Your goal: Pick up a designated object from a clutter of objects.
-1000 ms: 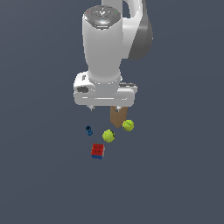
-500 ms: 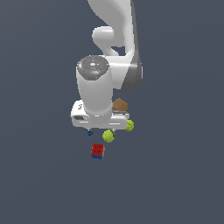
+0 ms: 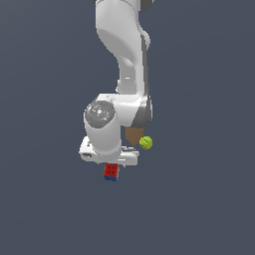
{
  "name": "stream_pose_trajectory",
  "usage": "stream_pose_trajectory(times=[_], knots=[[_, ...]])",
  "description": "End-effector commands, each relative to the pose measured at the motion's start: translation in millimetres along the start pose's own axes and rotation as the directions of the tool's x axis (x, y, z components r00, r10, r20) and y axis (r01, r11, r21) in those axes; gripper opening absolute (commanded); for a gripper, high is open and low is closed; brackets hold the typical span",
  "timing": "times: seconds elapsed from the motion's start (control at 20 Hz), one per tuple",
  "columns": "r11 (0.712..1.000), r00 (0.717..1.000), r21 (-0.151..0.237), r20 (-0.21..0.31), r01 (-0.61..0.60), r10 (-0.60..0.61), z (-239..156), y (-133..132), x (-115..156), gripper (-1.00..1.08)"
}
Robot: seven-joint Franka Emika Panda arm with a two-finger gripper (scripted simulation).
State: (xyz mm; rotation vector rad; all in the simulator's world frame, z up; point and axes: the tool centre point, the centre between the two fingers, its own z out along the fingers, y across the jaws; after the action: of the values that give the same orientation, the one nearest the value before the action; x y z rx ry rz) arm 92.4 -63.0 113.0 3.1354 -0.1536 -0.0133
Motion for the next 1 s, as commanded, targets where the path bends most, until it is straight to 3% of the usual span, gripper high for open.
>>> stream_pose_trajectory(times=[0.0, 0.6, 0.95], knots=[[1.0, 1.0, 0.001, -0.005, -0.007, 0.007, 12.7, 2.7, 4.3, 1.0], [1.0, 1.0, 0.003, -0.007, -0.015, 0.015, 32.4, 6.2, 7.8, 1.0], [1.0, 1.0, 0.003, -0.007, -0.016, 0.016, 65.5, 6.2, 7.4, 1.0]])
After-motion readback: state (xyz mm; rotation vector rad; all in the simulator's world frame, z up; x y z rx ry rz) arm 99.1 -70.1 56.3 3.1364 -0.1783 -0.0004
